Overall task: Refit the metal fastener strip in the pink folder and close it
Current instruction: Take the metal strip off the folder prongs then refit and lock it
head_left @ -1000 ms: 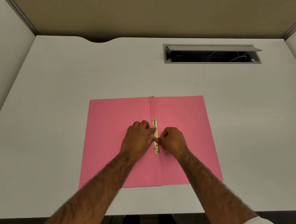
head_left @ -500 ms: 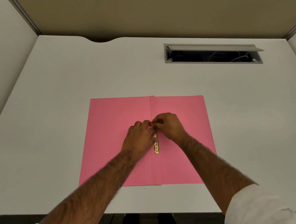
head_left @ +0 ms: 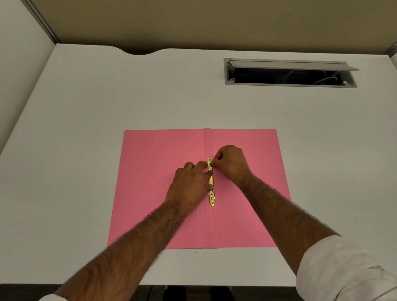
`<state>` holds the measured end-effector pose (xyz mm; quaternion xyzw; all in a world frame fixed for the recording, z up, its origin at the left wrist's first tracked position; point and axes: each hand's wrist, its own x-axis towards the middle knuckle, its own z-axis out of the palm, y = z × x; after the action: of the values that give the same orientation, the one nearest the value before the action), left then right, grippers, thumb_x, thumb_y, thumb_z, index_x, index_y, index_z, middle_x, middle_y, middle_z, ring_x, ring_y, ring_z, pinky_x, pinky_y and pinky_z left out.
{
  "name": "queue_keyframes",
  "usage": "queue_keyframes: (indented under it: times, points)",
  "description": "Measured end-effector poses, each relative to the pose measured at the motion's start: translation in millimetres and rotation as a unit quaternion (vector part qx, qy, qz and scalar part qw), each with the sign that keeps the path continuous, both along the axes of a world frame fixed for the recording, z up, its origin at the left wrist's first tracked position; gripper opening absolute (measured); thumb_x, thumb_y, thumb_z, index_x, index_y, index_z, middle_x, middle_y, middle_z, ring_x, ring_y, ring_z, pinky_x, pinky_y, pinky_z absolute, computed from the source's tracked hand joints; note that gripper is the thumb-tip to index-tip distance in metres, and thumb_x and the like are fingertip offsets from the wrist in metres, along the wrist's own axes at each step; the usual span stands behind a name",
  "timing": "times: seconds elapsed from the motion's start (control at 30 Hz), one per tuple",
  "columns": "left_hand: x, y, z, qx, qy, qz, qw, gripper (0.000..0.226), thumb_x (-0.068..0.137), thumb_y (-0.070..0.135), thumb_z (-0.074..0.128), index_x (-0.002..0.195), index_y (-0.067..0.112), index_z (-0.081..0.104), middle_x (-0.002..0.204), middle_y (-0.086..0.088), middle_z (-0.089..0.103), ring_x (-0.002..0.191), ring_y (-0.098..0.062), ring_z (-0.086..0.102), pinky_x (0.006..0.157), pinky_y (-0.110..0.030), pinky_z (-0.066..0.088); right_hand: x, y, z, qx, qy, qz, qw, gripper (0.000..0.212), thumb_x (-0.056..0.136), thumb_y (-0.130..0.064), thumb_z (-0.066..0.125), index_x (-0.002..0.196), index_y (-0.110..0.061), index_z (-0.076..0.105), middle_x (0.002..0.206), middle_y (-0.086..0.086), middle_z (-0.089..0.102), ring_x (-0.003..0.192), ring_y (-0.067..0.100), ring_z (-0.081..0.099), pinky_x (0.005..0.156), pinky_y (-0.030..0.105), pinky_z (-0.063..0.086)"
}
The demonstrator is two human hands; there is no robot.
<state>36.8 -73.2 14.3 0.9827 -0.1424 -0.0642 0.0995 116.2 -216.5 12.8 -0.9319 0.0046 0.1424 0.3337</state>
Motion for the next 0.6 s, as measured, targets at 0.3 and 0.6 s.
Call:
queue_keyframes:
  times: [0.3, 0.6]
  points:
    - [3.1, 0.6, -4.0, 0.021, -0.008, -0.023, 0.999, 0.038, 0.095, 0.037, 0.062, 0.127, 0.016, 0.066, 0.134, -0.002, 0.061, 0.105, -0.025, 0.058, 0.081, -0.043, 0.053, 6.8, 9.6, 6.0, -0.04, -0.02, 0.042, 0.998, 0.007, 0.086, -0.009, 0.069, 0.092, -0.01, 0.072, 0.09, 0.005, 0.072, 0.082, 0.02, 0.065, 0.078, 0.038, 0.059]
    - [5.3, 0.5, -9.4, 0.049, -0.018, -0.044, 0.998, 0.038, 0.093, 0.037, 0.067, 0.124, 0.015, 0.068, 0.134, -0.001, 0.062, 0.1, -0.024, 0.06, 0.075, -0.04, 0.05, 14.4, 4.2, 9.3, -0.027, -0.011, 0.091, 0.995, 0.006, 0.083, -0.008, 0.069, 0.089, -0.01, 0.072, 0.087, 0.004, 0.07, 0.081, 0.019, 0.064, 0.077, 0.039, 0.058]
